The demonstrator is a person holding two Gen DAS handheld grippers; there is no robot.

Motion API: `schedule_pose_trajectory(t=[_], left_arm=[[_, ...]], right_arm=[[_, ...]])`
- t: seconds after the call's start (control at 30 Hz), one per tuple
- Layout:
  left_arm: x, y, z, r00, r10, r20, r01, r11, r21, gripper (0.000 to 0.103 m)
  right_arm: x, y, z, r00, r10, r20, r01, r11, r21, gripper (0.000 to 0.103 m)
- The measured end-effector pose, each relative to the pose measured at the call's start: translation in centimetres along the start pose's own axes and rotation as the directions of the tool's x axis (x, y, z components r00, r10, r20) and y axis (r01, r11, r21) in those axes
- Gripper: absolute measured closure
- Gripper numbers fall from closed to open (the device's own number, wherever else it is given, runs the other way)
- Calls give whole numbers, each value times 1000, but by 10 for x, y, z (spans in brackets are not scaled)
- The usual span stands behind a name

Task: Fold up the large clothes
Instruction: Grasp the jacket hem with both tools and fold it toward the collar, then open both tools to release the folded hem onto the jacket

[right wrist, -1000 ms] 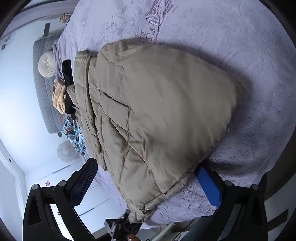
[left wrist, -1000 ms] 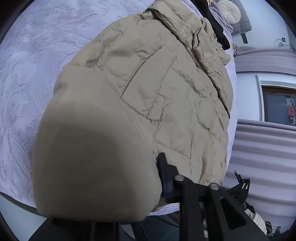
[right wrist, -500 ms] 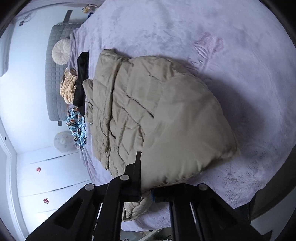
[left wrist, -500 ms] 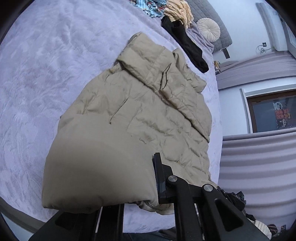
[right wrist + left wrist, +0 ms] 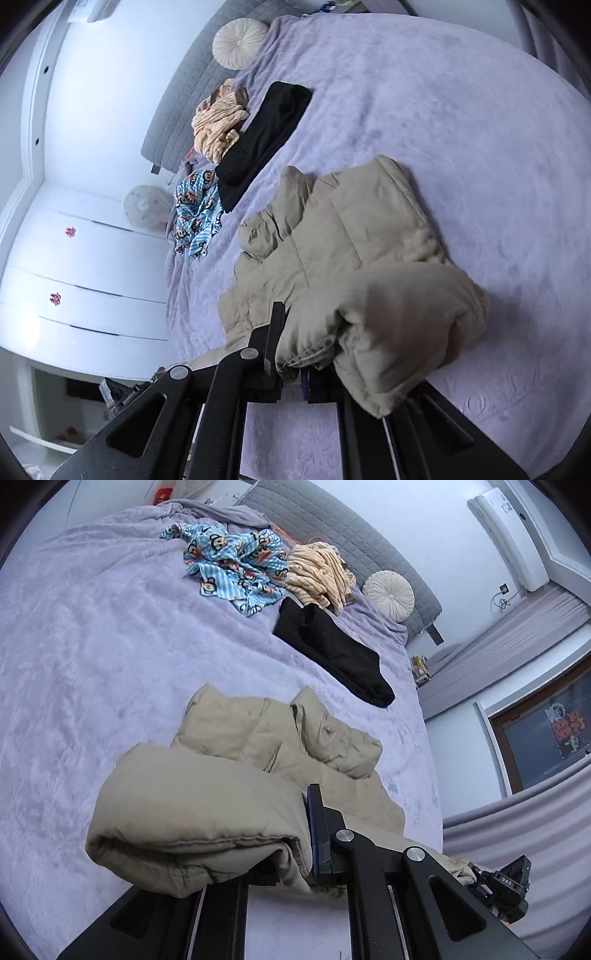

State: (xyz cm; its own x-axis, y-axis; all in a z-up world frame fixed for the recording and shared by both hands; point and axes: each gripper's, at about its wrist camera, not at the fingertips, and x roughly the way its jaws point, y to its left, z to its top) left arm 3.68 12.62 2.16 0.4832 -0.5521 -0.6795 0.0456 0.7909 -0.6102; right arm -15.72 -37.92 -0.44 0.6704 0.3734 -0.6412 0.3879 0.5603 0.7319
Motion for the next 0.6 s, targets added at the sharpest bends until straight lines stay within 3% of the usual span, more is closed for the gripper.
schedule_pose_trajectory(t=[0.23, 0.37, 0.6], left_arm=[[58, -16, 48, 996, 87, 21, -87, 996, 37, 91], [104, -9, 72, 989, 143, -29, -140, 985, 97, 91], [204, 20, 91, 961, 242, -133, -220, 962, 164, 91]], right_arm=[[59, 24, 80, 998, -46, -37, 42, 993, -108, 96], [98, 24, 108, 995, -91, -49, 84, 989, -121, 96], [170, -1, 136, 977, -210, -47, 206, 976, -77, 96]])
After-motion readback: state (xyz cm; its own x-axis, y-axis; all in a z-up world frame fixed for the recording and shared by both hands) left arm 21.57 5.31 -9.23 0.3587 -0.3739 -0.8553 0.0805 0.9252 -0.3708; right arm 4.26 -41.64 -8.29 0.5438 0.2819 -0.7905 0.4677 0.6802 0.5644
